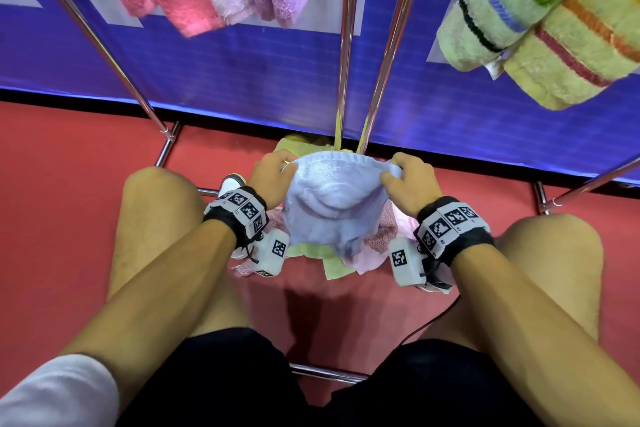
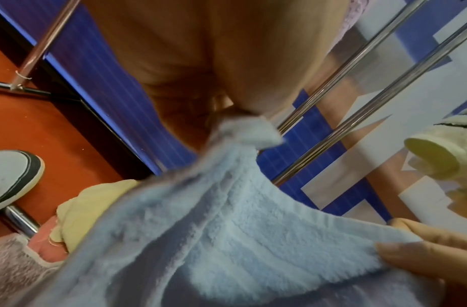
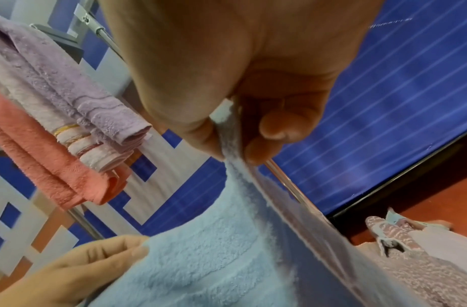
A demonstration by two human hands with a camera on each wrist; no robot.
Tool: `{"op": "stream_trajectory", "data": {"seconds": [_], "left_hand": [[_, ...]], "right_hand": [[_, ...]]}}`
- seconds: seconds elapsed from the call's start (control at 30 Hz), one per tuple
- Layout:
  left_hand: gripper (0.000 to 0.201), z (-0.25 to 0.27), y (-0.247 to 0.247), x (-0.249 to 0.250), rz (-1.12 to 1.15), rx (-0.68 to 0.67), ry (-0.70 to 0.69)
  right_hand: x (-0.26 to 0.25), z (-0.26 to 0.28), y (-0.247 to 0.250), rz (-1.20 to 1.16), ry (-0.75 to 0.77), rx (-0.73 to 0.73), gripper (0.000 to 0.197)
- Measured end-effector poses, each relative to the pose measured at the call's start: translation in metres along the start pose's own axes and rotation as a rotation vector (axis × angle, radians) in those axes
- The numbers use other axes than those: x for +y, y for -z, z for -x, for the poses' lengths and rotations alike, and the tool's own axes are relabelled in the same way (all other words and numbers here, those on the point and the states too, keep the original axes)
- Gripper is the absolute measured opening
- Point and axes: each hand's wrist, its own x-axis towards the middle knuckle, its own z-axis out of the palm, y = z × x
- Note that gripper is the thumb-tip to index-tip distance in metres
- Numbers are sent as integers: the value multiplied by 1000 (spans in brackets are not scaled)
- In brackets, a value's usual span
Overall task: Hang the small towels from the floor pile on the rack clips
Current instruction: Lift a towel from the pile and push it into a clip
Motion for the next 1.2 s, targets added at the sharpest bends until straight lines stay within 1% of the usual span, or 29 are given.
{"op": "stream_trajectory", "data": {"seconds": [0.07,0.13,0.2,0.3,0.4,0.5,0.57,0.6,0.67,0.73,0.77,0.83,0.9,0.97,1.03,1.1,1.2], "left_hand": [[8,-1,0,3,77,31,-2],[9,0,-1,9,187,19,28],[9,3,-1,18,324,-19,38],[23,10,-2,32,480,-66,22],[32,14,-10,39,529,-76,-4],[34,16,-21,44,586,-165,21],[41,19,-25,46,605,-206,15],[46,19,-25,47,607,-215,11],[57,17,-23,49,598,-226,4],[62,16,-21,51,580,-220,-12],[61,16,-19,51,576,-204,-12],[55,14,-18,51,574,-141,5],[46,11,-15,49,570,-49,18],[39,7,-11,48,548,18,16],[34,6,-8,48,564,37,30],[32,9,-8,50,601,31,51],[31,14,-10,52,632,10,59]], "right_hand": [[1,-1,-5,1,37,12,20],[0,-1,-10,-45,71,18,17],[-6,1,-12,-99,106,18,22],[-13,2,-21,-174,177,-6,27],[-24,9,-33,-234,218,-63,21],[-31,11,-45,-271,243,-117,13],[-32,9,-46,-279,234,-136,9],[-33,8,-44,-284,220,-136,11],[-30,3,-40,-309,200,-128,23],[-30,1,-39,-356,192,-146,36],[-31,0,-38,-365,198,-159,41],[-29,-1,-40,-324,245,-144,43],[-28,-2,-42,-256,296,-87,37],[-30,-4,-41,-232,313,-35,28],[-31,-5,-40,-176,349,-1,18],[-30,-5,-39,-83,427,24,13],[-26,-6,-42,14,502,10,14]]}}
